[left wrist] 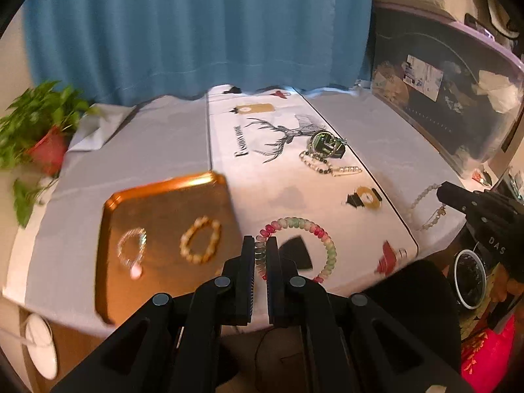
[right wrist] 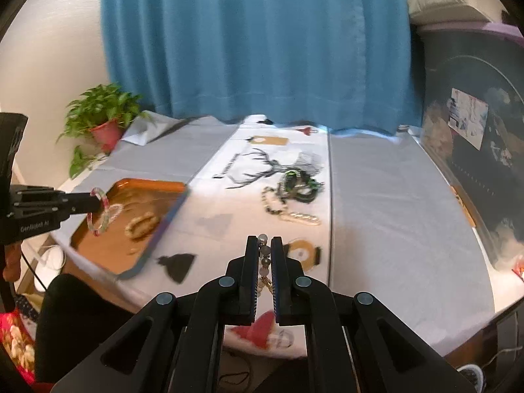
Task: Organize jewelry
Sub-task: 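Carry the bracelet and brooch over the copper tray with both tools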
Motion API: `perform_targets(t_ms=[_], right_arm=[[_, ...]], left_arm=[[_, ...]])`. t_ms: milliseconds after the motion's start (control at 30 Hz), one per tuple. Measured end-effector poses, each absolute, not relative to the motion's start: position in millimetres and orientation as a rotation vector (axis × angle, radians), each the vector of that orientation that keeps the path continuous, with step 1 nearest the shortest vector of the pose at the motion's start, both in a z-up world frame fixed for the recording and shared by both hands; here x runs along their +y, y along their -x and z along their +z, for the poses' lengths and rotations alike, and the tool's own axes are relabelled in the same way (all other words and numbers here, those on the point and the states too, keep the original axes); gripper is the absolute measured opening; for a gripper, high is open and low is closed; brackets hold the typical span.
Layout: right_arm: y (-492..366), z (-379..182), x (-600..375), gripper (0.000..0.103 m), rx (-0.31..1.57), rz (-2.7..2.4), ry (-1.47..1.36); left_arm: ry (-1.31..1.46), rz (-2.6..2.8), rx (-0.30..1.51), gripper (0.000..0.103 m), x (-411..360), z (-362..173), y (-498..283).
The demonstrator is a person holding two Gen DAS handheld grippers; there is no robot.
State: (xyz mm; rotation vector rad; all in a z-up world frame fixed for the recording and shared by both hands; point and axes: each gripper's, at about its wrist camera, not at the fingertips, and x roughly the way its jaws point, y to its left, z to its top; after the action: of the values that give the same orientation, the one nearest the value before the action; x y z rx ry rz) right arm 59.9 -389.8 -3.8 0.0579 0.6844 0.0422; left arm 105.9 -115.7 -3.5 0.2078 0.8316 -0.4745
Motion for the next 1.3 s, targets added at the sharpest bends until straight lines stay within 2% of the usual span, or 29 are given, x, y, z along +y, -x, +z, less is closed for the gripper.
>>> perform_targets(t_ms=[533,1300], right_arm=[[27,18,-290,0.008,0.64,0.199,0.004],[40,20,-261,0.008,0.645,0.254,0.033]], left_arm=[[-0.165,-0.4,0.771,0.004,-58,-2,-20],[-0.131,-0.377,0.762,0.004,-39,-2,-11]])
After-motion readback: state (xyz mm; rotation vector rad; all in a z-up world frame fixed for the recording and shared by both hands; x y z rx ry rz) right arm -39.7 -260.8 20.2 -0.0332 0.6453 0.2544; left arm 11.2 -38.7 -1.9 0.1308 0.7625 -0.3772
